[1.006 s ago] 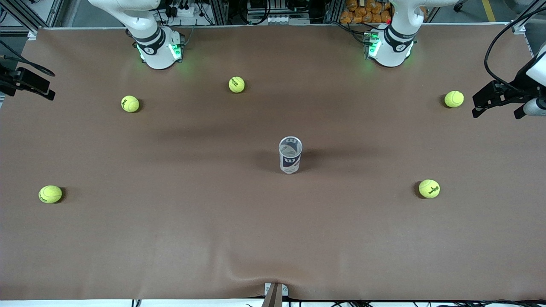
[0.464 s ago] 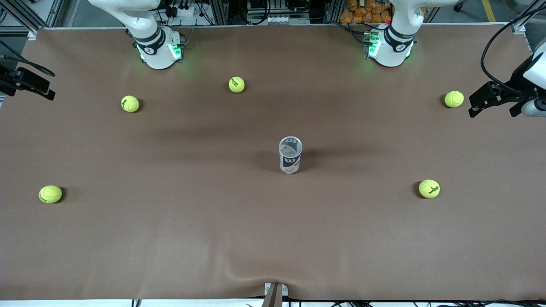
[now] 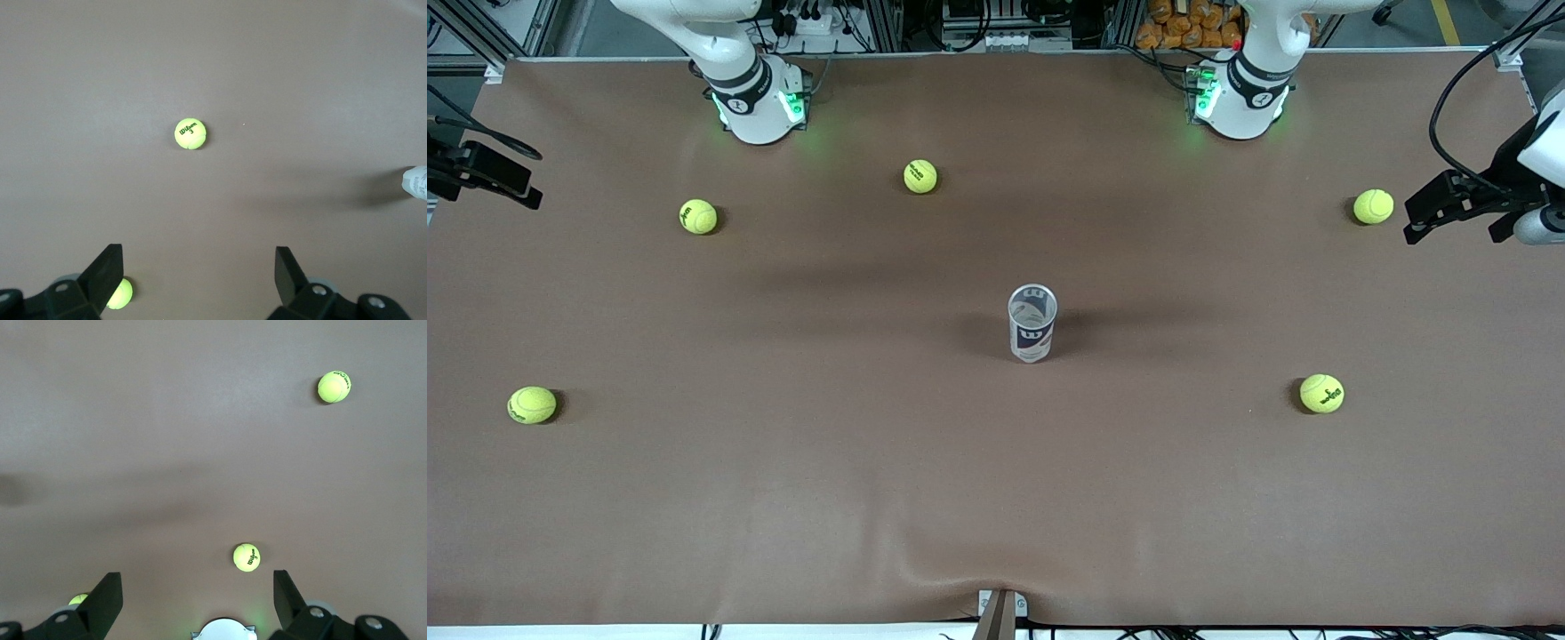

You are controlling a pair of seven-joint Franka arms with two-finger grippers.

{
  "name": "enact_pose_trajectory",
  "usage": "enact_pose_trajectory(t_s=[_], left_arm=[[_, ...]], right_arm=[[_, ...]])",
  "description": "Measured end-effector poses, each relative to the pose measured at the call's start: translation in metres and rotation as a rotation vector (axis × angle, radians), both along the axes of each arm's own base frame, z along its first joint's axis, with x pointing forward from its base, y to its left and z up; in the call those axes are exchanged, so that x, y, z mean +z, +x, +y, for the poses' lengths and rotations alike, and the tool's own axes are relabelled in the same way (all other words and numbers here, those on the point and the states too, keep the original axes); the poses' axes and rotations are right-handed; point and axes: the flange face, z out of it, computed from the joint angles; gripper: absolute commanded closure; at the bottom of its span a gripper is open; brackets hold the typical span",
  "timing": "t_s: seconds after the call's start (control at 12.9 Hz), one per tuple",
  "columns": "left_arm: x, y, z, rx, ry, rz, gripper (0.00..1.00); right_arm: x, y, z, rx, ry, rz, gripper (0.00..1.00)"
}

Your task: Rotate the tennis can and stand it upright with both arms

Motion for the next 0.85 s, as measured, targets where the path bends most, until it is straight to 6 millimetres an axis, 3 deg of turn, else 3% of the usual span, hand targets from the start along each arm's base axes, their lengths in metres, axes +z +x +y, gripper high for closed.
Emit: enact_pose_trajectory(t_s=[0.46,0.85], left_arm=[[0.000,0.000,0.006,0.011,0.000,0.003,0.00],[0.000,0.000,0.043,0.051,-0.001,0.004,0.00]], right_arm=[[0.000,0.000,0.000,0.000,0.000,0.000,0.00],[0.000,0.000,0.000,0.000,0.000,0.001,0.00]])
